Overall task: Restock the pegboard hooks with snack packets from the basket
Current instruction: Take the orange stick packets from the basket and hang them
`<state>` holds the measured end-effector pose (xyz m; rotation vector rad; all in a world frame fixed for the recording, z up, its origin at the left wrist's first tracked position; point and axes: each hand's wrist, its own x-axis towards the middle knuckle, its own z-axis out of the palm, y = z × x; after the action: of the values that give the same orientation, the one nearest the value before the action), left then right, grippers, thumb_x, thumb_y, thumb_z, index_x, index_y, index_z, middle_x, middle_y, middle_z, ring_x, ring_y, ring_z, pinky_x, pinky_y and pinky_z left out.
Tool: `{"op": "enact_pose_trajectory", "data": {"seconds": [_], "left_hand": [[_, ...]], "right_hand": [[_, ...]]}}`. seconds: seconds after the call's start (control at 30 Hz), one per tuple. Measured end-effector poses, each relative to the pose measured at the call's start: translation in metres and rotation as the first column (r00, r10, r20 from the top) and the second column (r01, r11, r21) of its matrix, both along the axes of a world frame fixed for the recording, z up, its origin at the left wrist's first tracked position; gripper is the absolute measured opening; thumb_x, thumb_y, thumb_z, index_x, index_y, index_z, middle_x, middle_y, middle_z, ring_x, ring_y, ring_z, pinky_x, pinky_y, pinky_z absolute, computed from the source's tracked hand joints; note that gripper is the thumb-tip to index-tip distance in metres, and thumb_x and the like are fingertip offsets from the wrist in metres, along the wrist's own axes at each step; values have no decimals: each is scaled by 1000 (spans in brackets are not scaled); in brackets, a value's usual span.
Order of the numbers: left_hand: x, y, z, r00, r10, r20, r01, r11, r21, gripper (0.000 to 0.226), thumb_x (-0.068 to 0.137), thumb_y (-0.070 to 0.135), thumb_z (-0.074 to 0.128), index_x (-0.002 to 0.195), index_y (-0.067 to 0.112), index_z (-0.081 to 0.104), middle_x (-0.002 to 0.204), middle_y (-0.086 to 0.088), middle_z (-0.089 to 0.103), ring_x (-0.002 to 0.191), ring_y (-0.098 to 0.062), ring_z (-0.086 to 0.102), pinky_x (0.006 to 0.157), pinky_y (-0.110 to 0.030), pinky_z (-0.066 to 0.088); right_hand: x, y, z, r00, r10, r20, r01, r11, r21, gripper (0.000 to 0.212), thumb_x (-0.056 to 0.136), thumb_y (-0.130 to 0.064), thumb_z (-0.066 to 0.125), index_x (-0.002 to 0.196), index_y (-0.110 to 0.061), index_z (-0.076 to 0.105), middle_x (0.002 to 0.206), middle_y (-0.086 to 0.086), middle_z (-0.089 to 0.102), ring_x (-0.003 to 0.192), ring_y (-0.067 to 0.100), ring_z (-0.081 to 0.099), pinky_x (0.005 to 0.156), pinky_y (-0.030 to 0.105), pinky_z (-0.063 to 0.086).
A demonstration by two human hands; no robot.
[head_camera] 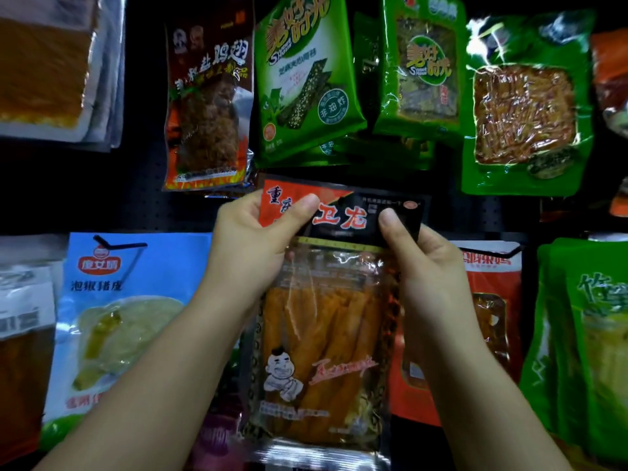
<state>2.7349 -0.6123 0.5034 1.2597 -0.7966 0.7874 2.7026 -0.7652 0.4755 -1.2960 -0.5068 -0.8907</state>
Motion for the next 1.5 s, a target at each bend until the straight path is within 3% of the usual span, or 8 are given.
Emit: {"op": "enact_pose_trajectory", "data": {"seconds": [0.1, 0.3, 0.67, 0.8, 0.97, 1.17, 1.4, 1.5], "left_hand": [[-2, -1, 10, 1000, 26, -5, -26, 1000, 14, 10, 80, 30, 71, 72, 25, 70, 73, 14, 73, 67, 1, 67, 54, -13, 47], [-4, -6, 21, 999, 10, -50, -9, 1000, 25, 8, 81, 28, 71, 77, 21, 71, 79, 7, 76, 75, -9, 72, 62, -22, 57], [13, -5, 18, 981, 8, -192, 3, 998, 57, 11, 84, 31, 69, 83, 20, 70, 76, 7, 75, 63, -7, 68, 51, -18, 52], [26, -5, 8, 972, 41, -230, -21, 996, 86, 14, 84, 33, 69, 86, 19, 70, 81, 2, 75, 66, -12, 68, 60, -25, 55], [41, -6, -6, 973, 10, -233, -1, 999, 35, 12, 80, 33, 72, 82, 22, 70, 71, 10, 74, 59, -3, 66, 48, -13, 46], [70, -7, -29, 953, 11, -303, -9, 1000, 8, 2, 85, 23, 68, 85, 22, 67, 64, 12, 71, 54, 4, 62, 50, -10, 47], [101, -15, -27, 927, 130, -351, -120, 991, 52, 4, 86, 26, 67, 83, 23, 66, 80, 5, 72, 78, -10, 69, 73, -26, 53], [114, -18, -25, 907, 179, -381, -161, 984, 79, 18, 85, 28, 68, 96, 13, 67, 92, -5, 72, 89, -21, 68, 87, -39, 54]], "right_hand": [[-1, 4, 9, 999, -43, -19, 44, 998, 36, 33, 90, -36, 62, 79, -5, 69, 87, 25, 71, 89, 45, 66, 80, 63, 52], [2, 2, 19, 998, -42, -57, 46, 996, 79, 29, 90, -32, 63, 74, -11, 75, 79, 15, 75, 80, 36, 72, 80, 60, 54], [16, 1, 16, 992, -83, -94, 88, 995, 44, 29, 91, -32, 62, 72, -13, 72, 75, 12, 75, 64, 23, 70, 58, 32, 55], [22, 3, 5, 985, -114, -128, 118, 993, 25, 30, 92, -33, 60, 74, -13, 72, 77, 11, 75, 76, 30, 72, 72, 43, 58], [30, -2, -12, 973, -132, -189, 142, 989, 40, 45, 92, -39, 58, 90, 6, 63, 94, 33, 66, 92, 49, 63, 83, 63, 50], [56, -12, -21, 957, -172, -235, 182, 983, 19, 31, 91, -38, 60, 67, -22, 70, 75, -1, 74, 81, 12, 68, 74, 28, 49], [94, -14, -18, 924, -100, -370, 134, 989, 69, 28, 91, -39, 60, 77, -18, 72, 79, 3, 74, 80, 15, 68, 66, 25, 49], [110, -15, -16, 906, -101, -412, 148, 985, 83, 33, 90, -37, 62, 69, -13, 68, 78, 9, 72, 82, 25, 68, 76, 32, 54]]}}
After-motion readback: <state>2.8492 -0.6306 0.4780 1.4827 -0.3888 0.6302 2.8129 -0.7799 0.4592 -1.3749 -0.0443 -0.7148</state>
